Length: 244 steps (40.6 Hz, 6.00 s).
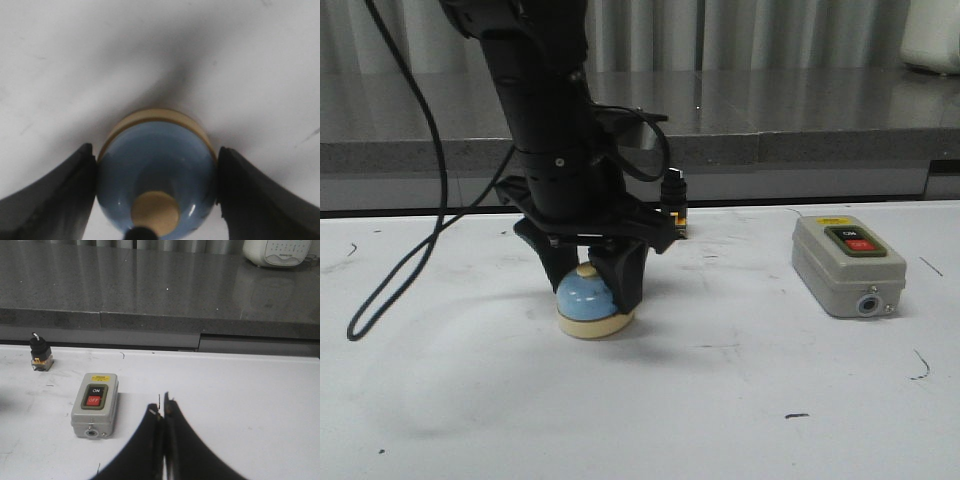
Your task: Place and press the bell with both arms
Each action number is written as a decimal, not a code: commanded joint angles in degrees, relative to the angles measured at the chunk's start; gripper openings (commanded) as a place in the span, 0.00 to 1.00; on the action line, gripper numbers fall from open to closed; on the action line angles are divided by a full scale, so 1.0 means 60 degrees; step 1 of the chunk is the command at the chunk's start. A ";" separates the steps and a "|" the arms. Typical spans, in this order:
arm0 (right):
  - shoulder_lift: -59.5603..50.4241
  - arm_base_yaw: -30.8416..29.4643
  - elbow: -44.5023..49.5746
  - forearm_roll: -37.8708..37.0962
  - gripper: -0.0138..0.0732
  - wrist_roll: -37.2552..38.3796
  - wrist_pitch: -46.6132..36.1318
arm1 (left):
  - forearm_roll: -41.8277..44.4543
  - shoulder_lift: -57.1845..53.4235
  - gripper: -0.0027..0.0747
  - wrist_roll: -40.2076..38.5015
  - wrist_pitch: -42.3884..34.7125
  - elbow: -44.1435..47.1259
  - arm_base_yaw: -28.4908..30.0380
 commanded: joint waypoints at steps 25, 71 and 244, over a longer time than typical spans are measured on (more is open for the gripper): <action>0.0172 -0.0077 -0.0316 0.0030 0.08 -0.0006 -0.0856 | -0.0081 -0.1347 0.79 0.0000 -0.0695 -0.0346 -0.0007; 0.0172 -0.0077 -0.0316 0.0030 0.08 -0.0006 -0.0844 | -0.0733 -1.4328 0.01 0.0164 -0.5911 1.0059 0.3826; 0.1387 0.1738 -0.0558 0.0709 0.08 -0.0549 -0.1052 | -0.1102 -1.8377 0.01 0.0164 -0.6211 1.1547 0.3826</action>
